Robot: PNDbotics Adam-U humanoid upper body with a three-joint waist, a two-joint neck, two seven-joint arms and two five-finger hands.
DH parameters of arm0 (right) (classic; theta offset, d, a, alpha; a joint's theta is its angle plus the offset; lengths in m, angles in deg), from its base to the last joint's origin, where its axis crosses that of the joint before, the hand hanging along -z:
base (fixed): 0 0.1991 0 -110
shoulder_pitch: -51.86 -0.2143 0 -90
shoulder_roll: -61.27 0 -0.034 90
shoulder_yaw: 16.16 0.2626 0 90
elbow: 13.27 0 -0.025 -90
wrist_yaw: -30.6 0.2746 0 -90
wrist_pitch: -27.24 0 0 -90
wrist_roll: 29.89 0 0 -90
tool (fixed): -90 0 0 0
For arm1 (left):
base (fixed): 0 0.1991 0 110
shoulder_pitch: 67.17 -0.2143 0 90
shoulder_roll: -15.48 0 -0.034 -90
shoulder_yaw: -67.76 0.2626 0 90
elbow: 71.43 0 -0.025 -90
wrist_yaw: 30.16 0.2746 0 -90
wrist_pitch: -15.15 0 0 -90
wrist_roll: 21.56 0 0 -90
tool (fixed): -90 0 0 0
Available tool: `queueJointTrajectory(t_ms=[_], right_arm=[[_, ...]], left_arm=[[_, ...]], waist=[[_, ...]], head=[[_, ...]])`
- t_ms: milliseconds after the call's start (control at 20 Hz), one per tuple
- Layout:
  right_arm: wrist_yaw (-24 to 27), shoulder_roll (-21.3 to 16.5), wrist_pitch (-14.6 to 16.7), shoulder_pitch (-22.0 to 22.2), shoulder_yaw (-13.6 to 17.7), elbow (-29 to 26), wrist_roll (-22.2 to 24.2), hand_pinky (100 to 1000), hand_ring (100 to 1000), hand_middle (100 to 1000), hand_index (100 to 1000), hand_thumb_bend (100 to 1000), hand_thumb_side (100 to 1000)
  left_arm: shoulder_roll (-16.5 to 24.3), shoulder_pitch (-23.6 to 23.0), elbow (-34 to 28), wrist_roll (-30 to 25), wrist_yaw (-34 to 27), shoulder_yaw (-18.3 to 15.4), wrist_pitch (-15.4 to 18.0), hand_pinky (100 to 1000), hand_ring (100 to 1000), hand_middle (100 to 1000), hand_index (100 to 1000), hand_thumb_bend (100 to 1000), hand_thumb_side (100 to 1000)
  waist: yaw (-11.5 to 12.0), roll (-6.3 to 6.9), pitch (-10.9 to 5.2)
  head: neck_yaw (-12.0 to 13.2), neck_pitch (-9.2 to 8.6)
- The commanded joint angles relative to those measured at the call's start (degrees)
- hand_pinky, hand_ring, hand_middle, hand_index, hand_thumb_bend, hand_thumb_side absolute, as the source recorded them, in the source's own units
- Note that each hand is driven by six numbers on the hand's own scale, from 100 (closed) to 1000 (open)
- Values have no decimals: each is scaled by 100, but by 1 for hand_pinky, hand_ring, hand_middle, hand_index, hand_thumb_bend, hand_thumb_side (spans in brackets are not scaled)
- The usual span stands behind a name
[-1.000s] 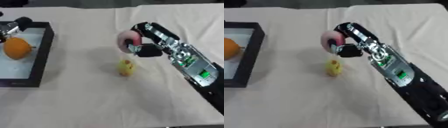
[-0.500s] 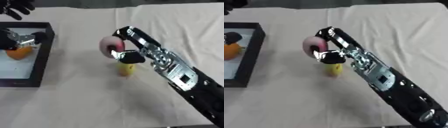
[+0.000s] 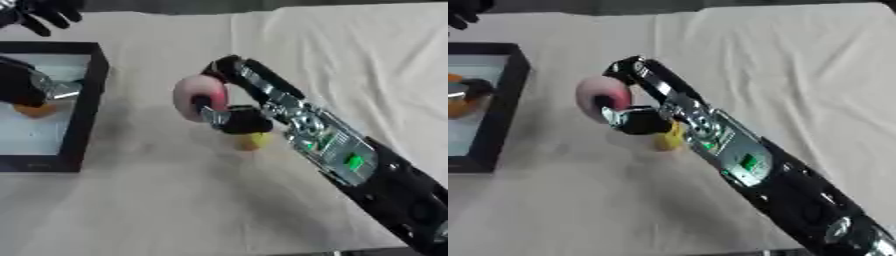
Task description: Pick up the objects with one hand, pass them to the other hand, and then place them into the box on the other side of the table.
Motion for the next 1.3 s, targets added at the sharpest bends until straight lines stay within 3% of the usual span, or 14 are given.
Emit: queueJointTrajectory(t_ms=[50, 550, 1050, 1300], right_arm=[[-66, 75, 101, -114, -15, -39, -2, 792, 659, 502, 547, 100, 100], [-228, 363, 344, -140, -69, -57, -142, 795, 658, 502, 547, 100, 100], [-568, 564, 190, -206, -138, -56, -256, 791, 659, 499, 544, 100, 100], [-617, 608, 256, -232, -168, -42, -303, 789, 659, 500, 545, 100, 100]], left_arm=[[49, 162, -68, -215, 262, 115, -33, 806, 805, 771, 891, 529, 283], [-183, 459, -68, -621, 495, 487, -330, 793, 794, 759, 874, 508, 269], [-437, 712, -68, -772, 370, 653, -611, 783, 787, 749, 867, 490, 279], [-499, 759, -68, -900, 352, 755, -677, 781, 786, 748, 865, 477, 280]], waist=[[14, 102, -198], [14, 125, -178], [11, 121, -163], [7, 119, -153]], head=[[-16, 4], [-1, 39], [65, 86], [67, 81]])
